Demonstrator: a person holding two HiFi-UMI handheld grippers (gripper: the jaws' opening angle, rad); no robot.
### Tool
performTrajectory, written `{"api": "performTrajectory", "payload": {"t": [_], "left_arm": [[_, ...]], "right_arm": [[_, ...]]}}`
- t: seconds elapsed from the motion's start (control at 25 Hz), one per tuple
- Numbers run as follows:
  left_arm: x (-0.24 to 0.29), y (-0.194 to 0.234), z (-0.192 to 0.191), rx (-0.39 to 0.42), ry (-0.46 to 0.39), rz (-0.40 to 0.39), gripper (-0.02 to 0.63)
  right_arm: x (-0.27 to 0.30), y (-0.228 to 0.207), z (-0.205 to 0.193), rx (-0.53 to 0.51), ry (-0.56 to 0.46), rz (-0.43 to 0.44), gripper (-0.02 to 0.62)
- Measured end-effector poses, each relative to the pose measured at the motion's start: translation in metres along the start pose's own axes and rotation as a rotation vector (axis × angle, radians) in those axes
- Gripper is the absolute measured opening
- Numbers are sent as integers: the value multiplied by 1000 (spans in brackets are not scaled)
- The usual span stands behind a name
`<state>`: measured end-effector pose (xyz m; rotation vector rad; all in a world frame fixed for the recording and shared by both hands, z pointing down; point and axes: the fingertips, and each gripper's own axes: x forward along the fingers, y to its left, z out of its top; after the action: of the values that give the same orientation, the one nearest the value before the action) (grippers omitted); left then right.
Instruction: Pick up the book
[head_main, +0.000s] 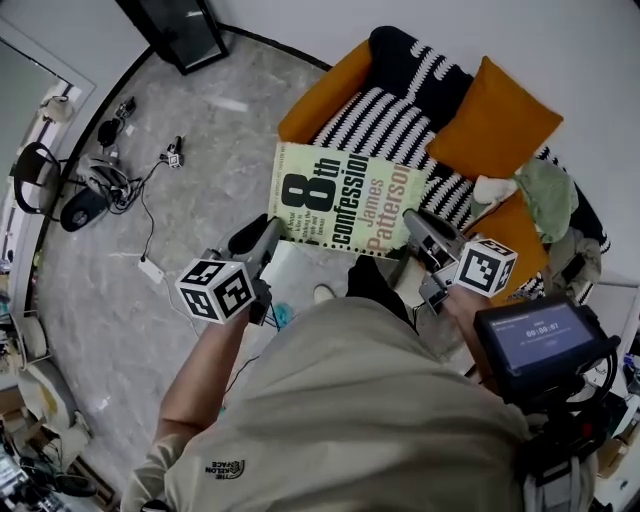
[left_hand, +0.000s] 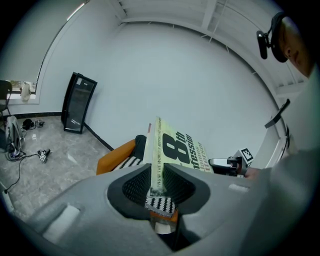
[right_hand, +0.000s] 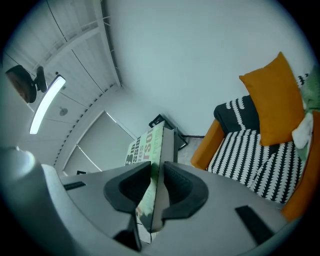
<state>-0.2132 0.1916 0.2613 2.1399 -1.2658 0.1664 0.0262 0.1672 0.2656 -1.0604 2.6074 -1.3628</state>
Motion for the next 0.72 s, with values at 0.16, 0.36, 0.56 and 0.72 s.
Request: {"api": "performTrajectory", "payload": {"t": [0.16, 0.36, 0.56, 0.72], "left_arm": [[-1, 0, 2, -2, -3, 1, 83], [2, 0, 2, -3, 5, -6, 83], [2, 0, 1, -8, 5, -6, 83], [3, 1, 0, -11, 10, -6, 83]], "right_arm": [[1, 3, 4, -7, -11, 4, 89], [0, 2, 6, -8, -17, -2, 89], [0, 3, 5, -12, -20, 4, 89], [0, 4, 6, -16, -20, 0, 89]]}}
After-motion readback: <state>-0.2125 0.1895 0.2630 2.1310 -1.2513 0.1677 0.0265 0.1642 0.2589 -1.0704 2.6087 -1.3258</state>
